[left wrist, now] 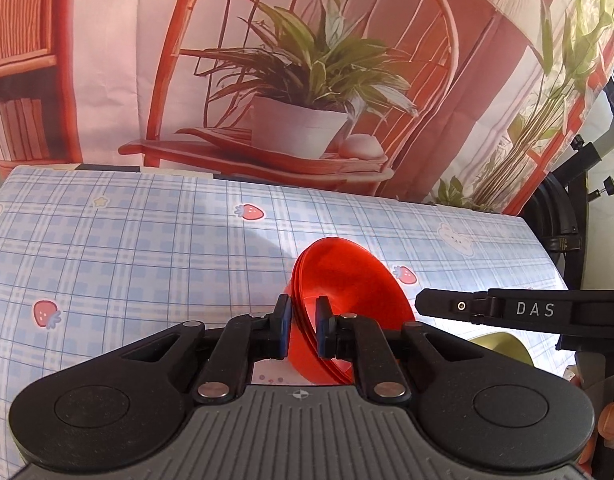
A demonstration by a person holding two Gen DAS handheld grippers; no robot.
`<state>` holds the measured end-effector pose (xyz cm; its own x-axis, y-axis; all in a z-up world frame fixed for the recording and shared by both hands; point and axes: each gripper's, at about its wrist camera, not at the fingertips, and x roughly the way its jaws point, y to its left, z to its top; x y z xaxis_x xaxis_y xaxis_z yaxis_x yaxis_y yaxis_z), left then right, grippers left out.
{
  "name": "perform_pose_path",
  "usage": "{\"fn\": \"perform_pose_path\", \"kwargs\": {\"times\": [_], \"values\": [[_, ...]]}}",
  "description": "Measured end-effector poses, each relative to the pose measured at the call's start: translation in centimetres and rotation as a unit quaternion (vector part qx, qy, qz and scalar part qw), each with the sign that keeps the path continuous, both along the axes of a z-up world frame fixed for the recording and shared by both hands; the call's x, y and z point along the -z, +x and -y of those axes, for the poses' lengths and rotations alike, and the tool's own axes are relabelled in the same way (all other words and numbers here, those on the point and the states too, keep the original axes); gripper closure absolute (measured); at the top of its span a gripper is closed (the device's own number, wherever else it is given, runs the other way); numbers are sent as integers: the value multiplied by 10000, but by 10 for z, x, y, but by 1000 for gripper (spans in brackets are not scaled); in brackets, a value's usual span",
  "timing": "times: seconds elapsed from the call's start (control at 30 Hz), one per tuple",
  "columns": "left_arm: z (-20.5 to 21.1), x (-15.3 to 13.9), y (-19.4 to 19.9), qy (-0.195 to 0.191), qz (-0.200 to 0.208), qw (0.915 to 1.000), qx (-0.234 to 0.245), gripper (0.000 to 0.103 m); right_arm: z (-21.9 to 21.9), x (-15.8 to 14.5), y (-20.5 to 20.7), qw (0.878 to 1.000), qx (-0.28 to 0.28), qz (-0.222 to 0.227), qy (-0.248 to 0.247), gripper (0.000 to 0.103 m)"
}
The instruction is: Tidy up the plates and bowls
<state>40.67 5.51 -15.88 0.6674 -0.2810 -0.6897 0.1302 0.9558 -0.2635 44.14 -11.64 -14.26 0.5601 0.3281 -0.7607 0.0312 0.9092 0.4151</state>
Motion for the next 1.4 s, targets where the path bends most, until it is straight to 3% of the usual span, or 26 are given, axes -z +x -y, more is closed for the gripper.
{"fn": "perform_pose_path", "kwargs": {"times": [0.13,0.33,0.53,0.73,1.0,1.4], "values": [[8,-2,-9,347,-24,9993,-133,90,-5,-14,-12,9998,-97,136,-116,98],[-7,16,-11,106,-331,9986,-403,90,2,-13,-13,9994,80,132,-294,83],[-23,26,-10,-351,-411,9976,-436,90,-5,3,-6,9996,-47,-78,-272,80],[-30,35,-6,-617,-458,9961,-426,89,-10,19,0,9994,49,-297,-165,81],[-25,41,-2,-572,-445,9964,-439,89,-12,26,0,9993,98,-354,-105,94],[-4,-9,-19,-302,-62,9992,-252,89,11,-9,-24,9997,131,36,195,95]]}}
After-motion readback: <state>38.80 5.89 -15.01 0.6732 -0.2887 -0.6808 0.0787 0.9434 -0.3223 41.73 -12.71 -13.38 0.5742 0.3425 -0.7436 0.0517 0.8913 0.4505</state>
